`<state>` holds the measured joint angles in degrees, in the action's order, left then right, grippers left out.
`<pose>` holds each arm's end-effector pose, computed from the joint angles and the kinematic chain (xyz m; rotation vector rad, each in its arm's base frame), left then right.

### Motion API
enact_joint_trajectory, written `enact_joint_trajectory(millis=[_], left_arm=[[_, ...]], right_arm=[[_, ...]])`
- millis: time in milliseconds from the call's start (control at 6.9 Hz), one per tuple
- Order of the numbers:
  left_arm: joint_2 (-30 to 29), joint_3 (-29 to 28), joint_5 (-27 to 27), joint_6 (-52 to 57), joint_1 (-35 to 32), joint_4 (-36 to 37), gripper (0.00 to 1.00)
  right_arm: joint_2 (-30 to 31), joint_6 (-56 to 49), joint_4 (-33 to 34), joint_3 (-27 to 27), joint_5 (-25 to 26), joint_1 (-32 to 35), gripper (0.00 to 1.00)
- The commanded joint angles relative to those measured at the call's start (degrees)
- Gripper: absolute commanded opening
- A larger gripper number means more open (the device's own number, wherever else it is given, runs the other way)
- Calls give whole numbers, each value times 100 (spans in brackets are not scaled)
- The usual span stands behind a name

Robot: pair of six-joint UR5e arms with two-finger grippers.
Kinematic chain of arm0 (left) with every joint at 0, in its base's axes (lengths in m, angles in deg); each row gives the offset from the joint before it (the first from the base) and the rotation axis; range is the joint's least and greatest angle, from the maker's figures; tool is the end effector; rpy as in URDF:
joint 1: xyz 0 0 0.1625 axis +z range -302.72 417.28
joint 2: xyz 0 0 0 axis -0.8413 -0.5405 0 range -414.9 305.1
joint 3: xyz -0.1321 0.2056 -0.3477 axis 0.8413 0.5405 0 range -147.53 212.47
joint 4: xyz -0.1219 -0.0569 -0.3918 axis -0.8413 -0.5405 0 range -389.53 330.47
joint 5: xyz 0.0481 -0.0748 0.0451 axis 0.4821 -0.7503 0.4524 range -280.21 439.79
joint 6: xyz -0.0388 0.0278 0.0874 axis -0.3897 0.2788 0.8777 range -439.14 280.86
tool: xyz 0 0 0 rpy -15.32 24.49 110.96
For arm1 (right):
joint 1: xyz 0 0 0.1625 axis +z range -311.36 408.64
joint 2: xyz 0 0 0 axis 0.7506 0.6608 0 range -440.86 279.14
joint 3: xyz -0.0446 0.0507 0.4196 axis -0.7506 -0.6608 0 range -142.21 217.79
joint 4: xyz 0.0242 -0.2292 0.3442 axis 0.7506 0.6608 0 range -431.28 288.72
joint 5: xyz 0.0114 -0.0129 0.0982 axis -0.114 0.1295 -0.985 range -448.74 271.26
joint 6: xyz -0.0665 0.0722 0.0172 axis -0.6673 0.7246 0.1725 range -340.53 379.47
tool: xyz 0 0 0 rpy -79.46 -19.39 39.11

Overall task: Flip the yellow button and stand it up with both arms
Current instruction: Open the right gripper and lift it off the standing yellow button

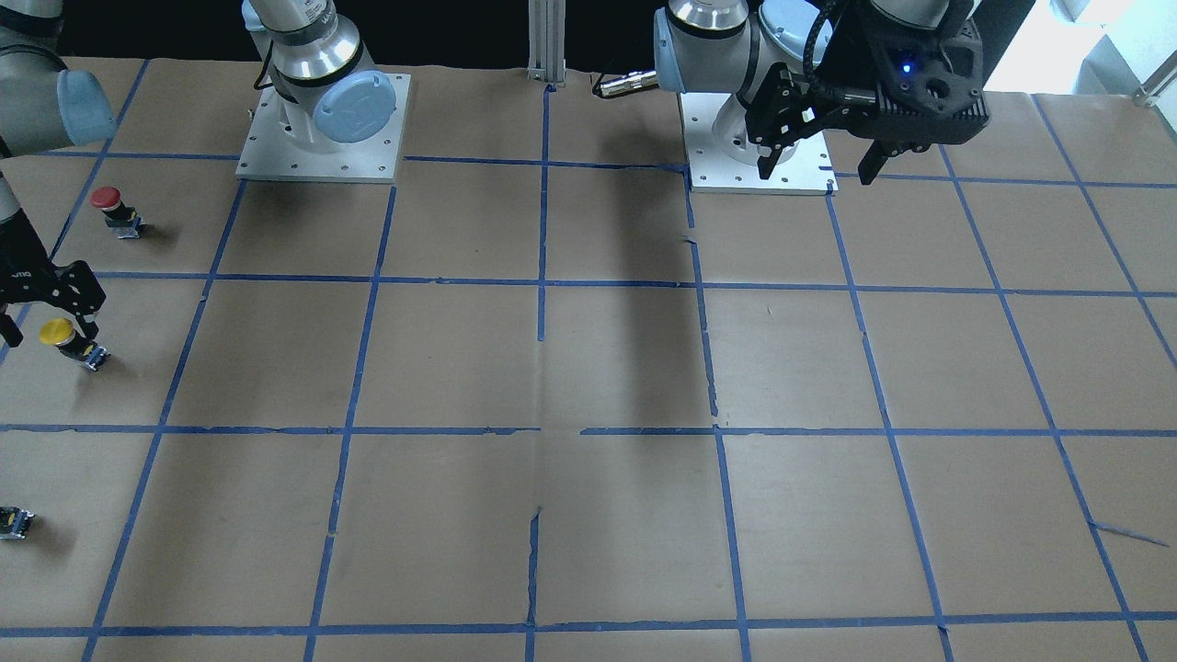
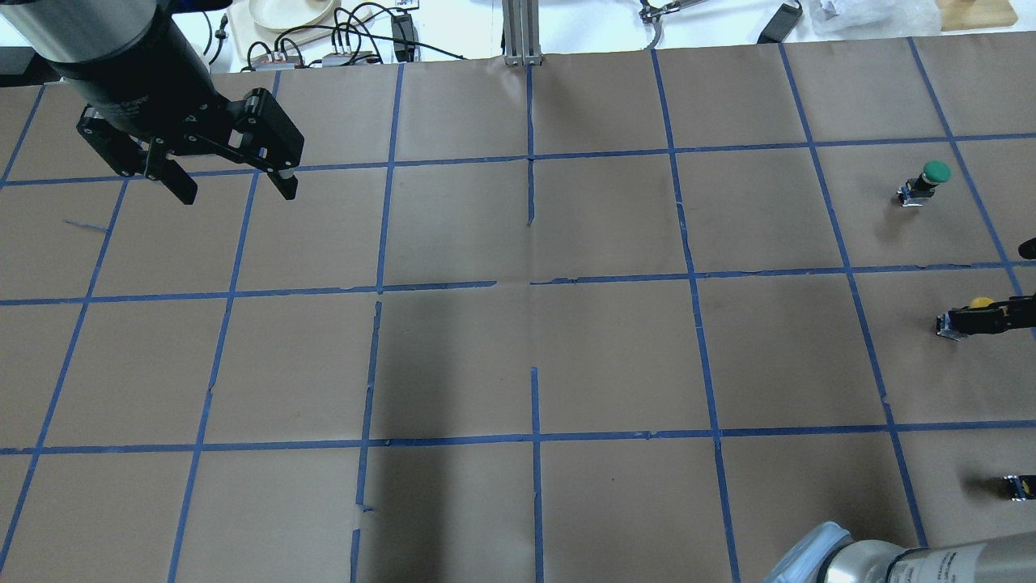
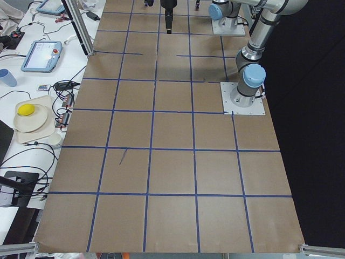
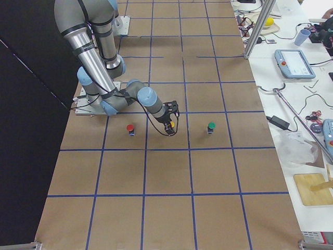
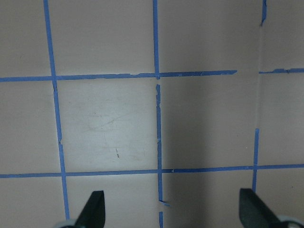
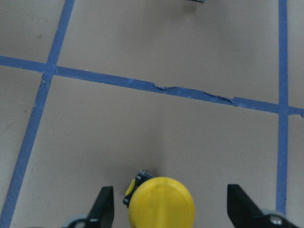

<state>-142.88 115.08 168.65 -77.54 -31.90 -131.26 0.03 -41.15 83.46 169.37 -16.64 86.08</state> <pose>-0.1286 -0.4694 0.5478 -0.0204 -3.1200 -0.0626 -0.2462 -0.3949 0.2109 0.2735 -3.0376 0.6080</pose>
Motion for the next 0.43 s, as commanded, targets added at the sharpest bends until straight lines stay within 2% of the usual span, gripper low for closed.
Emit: enact_joint_trajectory(millis=[0, 145, 290], left_arm=[[-8, -8, -17, -2, -21, -22, 100], [-17, 1, -35, -11, -30, -22, 100], [-17, 10, -26, -11, -30, -13, 100]], right_arm=[[111, 68, -41, -97, 451, 35, 99], [276, 120, -311, -193, 472, 53, 99], [591, 513, -949, -299, 472, 53, 99]])
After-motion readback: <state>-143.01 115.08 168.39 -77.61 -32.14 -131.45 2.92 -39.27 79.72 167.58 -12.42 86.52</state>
